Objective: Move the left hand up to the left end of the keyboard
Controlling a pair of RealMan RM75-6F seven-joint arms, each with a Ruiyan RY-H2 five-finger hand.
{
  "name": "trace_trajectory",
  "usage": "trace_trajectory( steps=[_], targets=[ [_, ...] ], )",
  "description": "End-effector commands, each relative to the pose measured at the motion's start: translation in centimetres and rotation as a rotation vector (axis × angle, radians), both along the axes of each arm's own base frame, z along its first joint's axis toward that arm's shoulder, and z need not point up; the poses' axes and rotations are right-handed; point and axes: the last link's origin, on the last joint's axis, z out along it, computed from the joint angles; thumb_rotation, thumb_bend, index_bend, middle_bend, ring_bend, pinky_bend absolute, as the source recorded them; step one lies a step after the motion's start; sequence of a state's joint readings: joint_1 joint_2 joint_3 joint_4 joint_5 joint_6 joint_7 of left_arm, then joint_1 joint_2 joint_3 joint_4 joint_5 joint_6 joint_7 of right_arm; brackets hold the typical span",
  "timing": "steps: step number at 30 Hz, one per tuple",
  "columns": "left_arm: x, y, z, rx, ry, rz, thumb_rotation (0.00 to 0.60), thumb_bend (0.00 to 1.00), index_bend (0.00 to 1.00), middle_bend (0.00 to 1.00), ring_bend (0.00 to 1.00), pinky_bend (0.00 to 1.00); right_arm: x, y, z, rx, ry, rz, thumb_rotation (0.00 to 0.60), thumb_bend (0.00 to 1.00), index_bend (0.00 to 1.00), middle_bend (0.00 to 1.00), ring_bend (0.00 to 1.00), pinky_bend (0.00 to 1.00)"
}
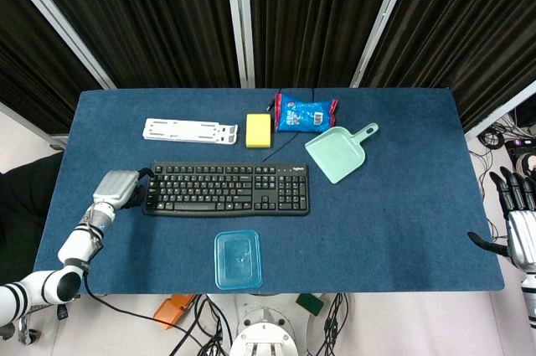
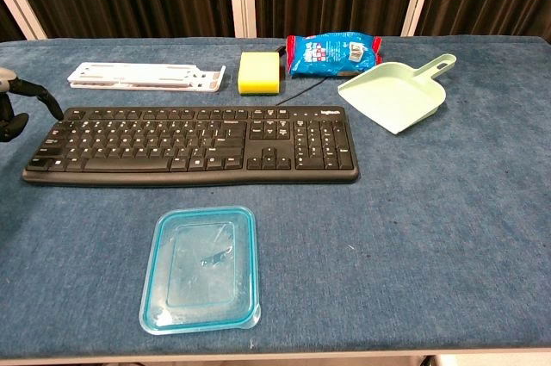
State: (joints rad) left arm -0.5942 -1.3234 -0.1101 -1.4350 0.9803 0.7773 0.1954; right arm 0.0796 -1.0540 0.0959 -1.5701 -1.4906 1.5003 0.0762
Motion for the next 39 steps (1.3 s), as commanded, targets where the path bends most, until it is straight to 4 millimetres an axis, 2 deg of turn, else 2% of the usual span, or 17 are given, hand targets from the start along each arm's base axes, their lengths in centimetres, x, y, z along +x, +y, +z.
trace_trajectory(
  steps=[1, 13, 19, 23, 24, 25, 26, 28, 30, 31, 34, 39],
  targets=[
    [-0.2, 0.1, -0.2, -0.005, 0.007, 0.01, 0.6, 0.71, 0.26, 0.97, 0.96, 0.91, 0.0, 0.0, 0.0, 0.0, 0.0, -0.001, 0.6, 0.12, 0.0, 0.0, 0.0, 0.0],
    [-0.6, 0.4, -0.2, 0.0, 0.018, 0.029, 0.6, 0.71, 0.26, 0.97, 0.96, 0.91, 0.1, 0.0, 0.0, -0.003, 0.001, -0.008, 0.6, 0.12, 0.0, 0.0, 0.0, 0.0],
    [0.3, 0.5, 2.9, 0.159, -0.042, -0.012, 0.6, 0.7, 0.23, 0.95, 0.94, 0.91, 0.2, 0.1, 0.3, -0.013, 0.001, -0.007, 0.6, 0.12, 0.0, 0.0, 0.0, 0.0],
    [0.7, -0.5, 5.9, 0.34, -0.079, -0.071, 0.6, 0.58, 0.2, 0.8, 0.81, 0.88, 0.2, 0.1, 0.3, -0.015, 0.0, -0.01, 0.6, 0.12, 0.0, 0.0, 0.0, 0.0],
    [0.6, -0.9, 6.4, 0.376, -0.083, -0.082, 0.6, 0.55, 0.2, 0.75, 0.75, 0.83, 0.1, 0.1, 0.3, -0.016, -0.001, -0.012, 0.6, 0.12, 0.0, 0.0, 0.0, 0.0],
    [0.6, -1.3, 6.8, 0.405, -0.085, -0.092, 0.6, 0.48, 0.2, 0.64, 0.64, 0.72, 0.1, 0.2, 0.3, -0.015, -0.002, -0.014, 0.6, 0.12, 0.0, 0.0, 0.0, 0.0],
    [0.5, -2.0, 7.3, 0.434, -0.085, -0.103, 0.6, 0.43, 0.2, 0.57, 0.57, 0.64, 0.0, 0.2, 0.3, -0.015, -0.003, -0.017, 0.6, 0.12, 0.0, 0.0, 0.0, 0.0],
    [0.3, -3.1, 7.7, 0.457, -0.08, -0.117, 0.6, 0.32, 0.18, 0.4, 0.38, 0.39, -0.1, 0.1, 0.3, -0.016, -0.007, -0.02, 0.6, 0.12, 0.0, 0.0, 0.0, 0.0],
    [0.0, -4.5, 7.9, 0.457, -0.072, -0.126, 0.6, 0.24, 0.17, 0.26, 0.23, 0.19, -0.2, 0.1, 0.3, -0.017, -0.012, -0.023, 0.6, 0.12, 0.0, 0.0, 0.0, 0.0],
    [-0.1, -5.1, 8.0, 0.455, -0.069, -0.125, 0.6, 0.21, 0.16, 0.22, 0.18, 0.13, -0.3, 0.1, 0.4, -0.017, -0.013, -0.023, 0.6, 0.12, 0.0, 0.0, 0.0, 0.0],
    [-0.4, -7.3, 8.0, 0.433, -0.072, -0.124, 0.6, 0.16, 0.16, 0.14, 0.09, 0.06, -0.3, 0.0, 0.3, -0.017, -0.015, -0.021, 0.6, 0.12, 0.0, 0.0, 0.0, 0.0],
    [-0.5, -10.5, 8.4, 0.425, -0.066, -0.116, 0.6, 0.15, 0.16, 0.12, 0.08, 0.04, -0.3, 0.0, 0.2, -0.016, -0.017, -0.013, 0.6, 0.12, 0.0, 0.0, 0.0, 0.0]
  ],
)
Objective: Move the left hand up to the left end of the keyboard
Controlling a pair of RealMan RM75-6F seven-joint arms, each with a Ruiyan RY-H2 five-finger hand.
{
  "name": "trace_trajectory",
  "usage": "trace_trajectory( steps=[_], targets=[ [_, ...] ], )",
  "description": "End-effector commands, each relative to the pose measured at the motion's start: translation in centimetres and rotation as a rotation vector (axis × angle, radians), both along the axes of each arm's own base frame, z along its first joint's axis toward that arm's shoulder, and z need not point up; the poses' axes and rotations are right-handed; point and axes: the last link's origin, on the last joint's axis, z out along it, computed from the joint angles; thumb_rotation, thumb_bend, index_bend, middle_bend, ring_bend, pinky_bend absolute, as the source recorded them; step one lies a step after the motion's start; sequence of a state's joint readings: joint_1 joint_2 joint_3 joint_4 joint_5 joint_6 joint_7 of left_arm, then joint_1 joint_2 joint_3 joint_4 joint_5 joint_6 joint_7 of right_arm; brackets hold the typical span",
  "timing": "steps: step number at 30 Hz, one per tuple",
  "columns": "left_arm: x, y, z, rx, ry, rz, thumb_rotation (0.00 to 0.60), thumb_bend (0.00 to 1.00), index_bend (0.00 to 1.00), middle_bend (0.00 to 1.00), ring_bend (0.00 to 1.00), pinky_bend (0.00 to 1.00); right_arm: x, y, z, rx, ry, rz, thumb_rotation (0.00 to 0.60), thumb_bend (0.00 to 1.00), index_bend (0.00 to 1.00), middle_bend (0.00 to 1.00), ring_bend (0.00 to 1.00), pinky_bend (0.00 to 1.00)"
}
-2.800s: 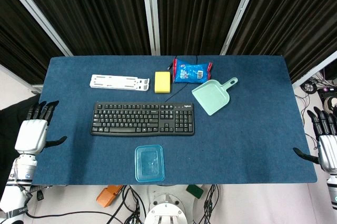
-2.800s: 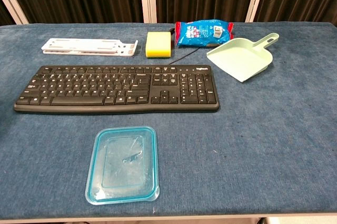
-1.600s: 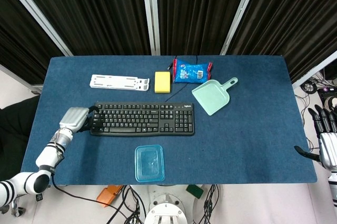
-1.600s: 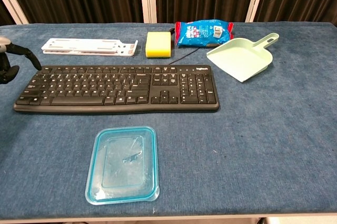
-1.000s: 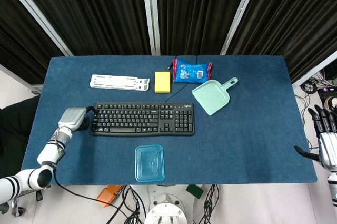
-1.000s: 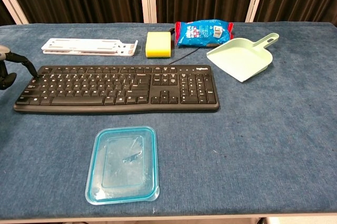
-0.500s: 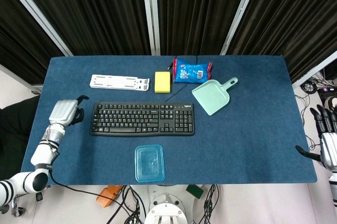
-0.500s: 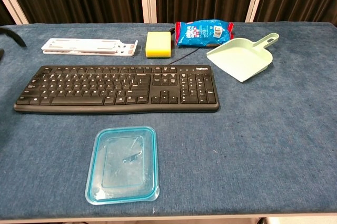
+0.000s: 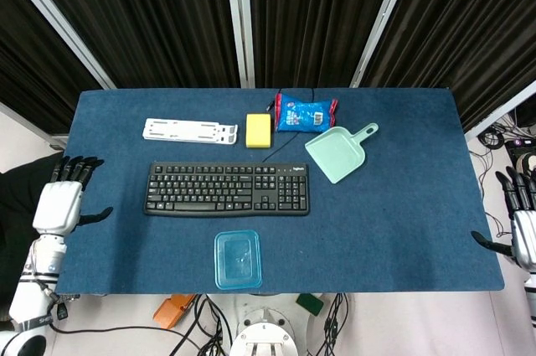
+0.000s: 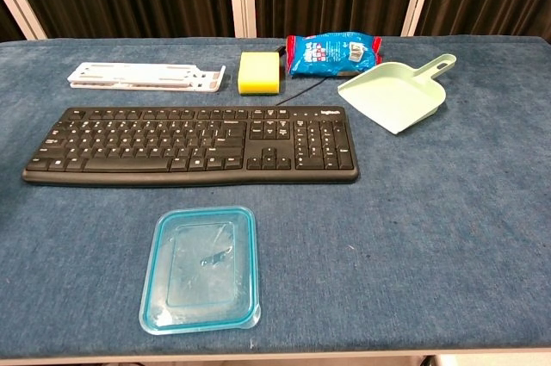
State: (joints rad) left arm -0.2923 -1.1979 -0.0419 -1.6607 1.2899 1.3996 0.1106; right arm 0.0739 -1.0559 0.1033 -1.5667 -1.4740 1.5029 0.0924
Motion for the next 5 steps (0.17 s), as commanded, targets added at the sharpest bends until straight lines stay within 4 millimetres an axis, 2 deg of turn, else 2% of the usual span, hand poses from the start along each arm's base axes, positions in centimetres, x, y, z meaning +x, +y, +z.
trace_trajectory(
  steps=[1, 5],
  targets=[
    [0.0, -1.9, 0.4, 0.004, -0.002, 0.011, 0.6, 0.15, 0.16, 0.12, 0.07, 0.04, 0.0, 0.0, -0.1, 0.001, 0.0, 0.002, 0.6, 0.12, 0.0, 0.0, 0.0, 0.0],
    [-0.1, -3.2, 0.4, 0.009, -0.009, 0.02, 0.6, 0.15, 0.16, 0.12, 0.07, 0.04, 0.2, -0.1, -0.2, 0.007, 0.0, 0.007, 0.6, 0.12, 0.0, 0.0, 0.0, 0.0]
  ],
)
